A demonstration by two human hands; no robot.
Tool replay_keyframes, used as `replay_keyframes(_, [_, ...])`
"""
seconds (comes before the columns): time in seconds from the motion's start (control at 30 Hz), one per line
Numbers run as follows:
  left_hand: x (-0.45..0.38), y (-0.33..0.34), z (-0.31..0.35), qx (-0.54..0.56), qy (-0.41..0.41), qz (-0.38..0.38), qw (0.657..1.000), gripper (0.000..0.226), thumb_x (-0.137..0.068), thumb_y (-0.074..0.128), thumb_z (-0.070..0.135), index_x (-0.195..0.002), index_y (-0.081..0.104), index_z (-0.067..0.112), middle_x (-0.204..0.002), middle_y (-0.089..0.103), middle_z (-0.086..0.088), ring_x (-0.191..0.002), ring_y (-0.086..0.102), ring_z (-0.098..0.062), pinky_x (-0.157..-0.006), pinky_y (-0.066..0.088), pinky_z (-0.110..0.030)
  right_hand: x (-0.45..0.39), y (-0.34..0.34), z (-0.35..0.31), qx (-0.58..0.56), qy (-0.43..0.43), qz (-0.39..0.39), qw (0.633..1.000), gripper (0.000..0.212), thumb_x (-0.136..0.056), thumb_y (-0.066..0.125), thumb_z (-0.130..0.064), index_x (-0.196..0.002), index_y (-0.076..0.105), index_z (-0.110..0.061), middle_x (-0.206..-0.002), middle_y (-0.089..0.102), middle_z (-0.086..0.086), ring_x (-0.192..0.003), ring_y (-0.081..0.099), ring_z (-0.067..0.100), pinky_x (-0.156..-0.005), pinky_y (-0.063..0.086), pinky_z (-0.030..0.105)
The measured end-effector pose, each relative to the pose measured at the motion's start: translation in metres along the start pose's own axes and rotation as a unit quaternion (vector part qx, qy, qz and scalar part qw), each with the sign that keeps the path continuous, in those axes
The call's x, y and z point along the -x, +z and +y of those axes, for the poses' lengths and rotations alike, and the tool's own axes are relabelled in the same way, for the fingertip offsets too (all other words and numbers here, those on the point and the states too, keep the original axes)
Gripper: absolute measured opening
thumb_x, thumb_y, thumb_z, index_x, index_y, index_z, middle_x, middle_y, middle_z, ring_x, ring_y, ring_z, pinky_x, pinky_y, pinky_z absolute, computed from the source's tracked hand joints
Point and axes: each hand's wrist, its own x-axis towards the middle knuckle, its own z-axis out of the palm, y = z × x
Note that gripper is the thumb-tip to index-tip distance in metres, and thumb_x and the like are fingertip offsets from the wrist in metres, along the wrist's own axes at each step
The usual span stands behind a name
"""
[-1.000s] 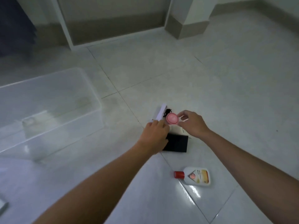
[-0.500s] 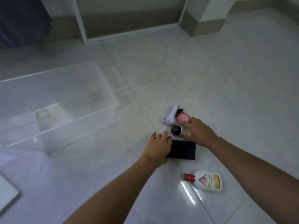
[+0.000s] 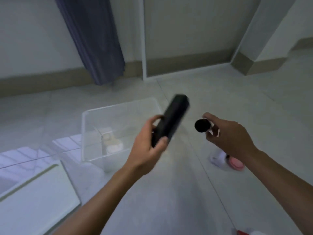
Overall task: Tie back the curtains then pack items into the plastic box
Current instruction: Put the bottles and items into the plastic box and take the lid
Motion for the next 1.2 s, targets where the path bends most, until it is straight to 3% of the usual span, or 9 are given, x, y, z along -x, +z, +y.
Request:
replay_keyframes(0.07, [-0.008,-0.027,0.002,0.102,-0.057,0.082,0.990,0.050,-0.072,0.050,0.051,-0.122,0.042,0.049,-0.100,0.062,-0.005,-0.084,0.066,-0.022,-0.071,0.058,-0.038,-0.022,-0.001,-0.030,-0.016,-0.080,0.026,0.996,0.055,-0.074,0.070,-0.020,-0.124,0.052,-0.034,-0.069,0.056,-0.012,-0.055,0.052,0.014,-0.048,0.043,0.025])
replay_keyframes(0.17, [-0.019,-0.067,-0.003,0.101,-0.152,0.126,0.975,0.059,-0.076,0.067,0.054,-0.126,0.041,0.039,-0.104,0.065,-0.001,-0.088,0.069,-0.016,-0.079,0.058,-0.038,-0.054,0.007,-0.072,0.004,-0.201,0.052,0.978,0.057,-0.073,0.070,-0.019,-0.125,0.051,-0.034,-0.077,0.062,-0.005,-0.055,0.059,0.022,-0.041,0.047,0.030])
replay_keyframes(0.33, [-0.022,-0.097,-0.034,0.040,-0.275,0.068,0.958,0.044,-0.085,0.063,0.046,-0.119,0.049,0.022,-0.107,0.067,-0.002,-0.094,0.067,-0.018,-0.089,0.054,-0.042,-0.086,0.034,-0.116,0.106,-0.340,0.021,0.934,0.054,-0.070,0.076,-0.015,-0.120,0.060,-0.029,-0.070,0.058,0.001,-0.043,0.053,0.022,-0.032,0.032,0.021])
replay_keyframes(0.47, [-0.026,-0.099,-0.051,0.048,-0.344,0.032,0.937,0.037,-0.092,0.057,0.039,-0.120,0.051,0.017,-0.108,0.067,-0.005,-0.093,0.067,-0.020,-0.077,0.056,-0.031,-0.094,0.064,-0.118,0.157,-0.395,-0.057,0.903,0.068,-0.064,0.077,-0.007,-0.121,0.052,-0.034,-0.069,0.054,0.000,-0.037,0.046,0.021,-0.035,0.019,0.021])
replay_keyframes(0.63, [-0.040,-0.089,-0.078,0.071,-0.407,-0.033,0.910,0.040,-0.089,0.063,0.033,-0.120,0.059,0.007,-0.105,0.071,-0.010,-0.092,0.070,-0.026,-0.087,0.057,-0.040,-0.098,0.077,-0.117,0.216,-0.407,-0.128,0.878,0.074,-0.060,0.072,0.004,-0.122,0.052,-0.031,-0.070,0.049,0.002,-0.039,0.036,0.022,-0.039,0.010,0.021])
replay_keyframes(0.73, [-0.048,-0.080,-0.090,0.064,-0.453,-0.025,0.889,0.039,-0.088,0.066,0.031,-0.117,0.058,0.005,-0.106,0.069,-0.013,-0.095,0.068,-0.028,-0.086,0.057,-0.041,-0.103,0.080,-0.128,0.231,-0.396,-0.168,0.873,0.070,-0.081,0.049,0.006,-0.139,0.037,-0.031,-0.092,0.051,0.007,-0.052,0.041,0.028,-0.042,0.019,0.028])
replay_keyframes(0.83, [-0.053,-0.073,-0.102,0.055,-0.505,-0.013,0.861,0.035,-0.089,0.066,0.030,-0.113,0.057,0.007,-0.108,0.067,-0.011,-0.100,0.065,-0.025,-0.089,0.054,-0.037,-0.105,0.086,-0.137,0.243,-0.377,-0.217,0.867,0.062,-0.086,0.045,0.006,-0.138,0.039,-0.029,-0.094,0.053,0.007,-0.052,0.039,0.025,-0.046,0.028,0.031])
replay_keyframes(1.03, [-0.056,-0.064,-0.128,0.009,-0.539,-0.037,0.842,0.042,-0.087,0.069,0.028,-0.116,0.052,0.004,-0.116,0.062,-0.013,-0.108,0.063,-0.027,-0.095,0.051,-0.037,-0.111,0.107,-0.142,0.224,-0.330,-0.293,0.869,0.050,-0.094,0.044,-0.003,-0.135,0.048,-0.031,-0.101,0.056,0.009,-0.090,0.060,0.030,-0.063,0.035,0.032])
replay_keyframes(1.2, [-0.060,-0.061,-0.136,-0.038,-0.520,-0.086,0.849,0.039,-0.088,0.067,0.028,-0.118,0.057,0.004,-0.114,0.064,-0.013,-0.091,0.062,-0.025,-0.078,0.052,-0.028,-0.114,0.118,-0.143,0.213,-0.326,-0.339,0.856,0.041,-0.098,0.046,-0.019,-0.134,0.050,-0.036,-0.111,0.056,0.008,-0.099,0.058,0.029,-0.069,0.035,0.030])
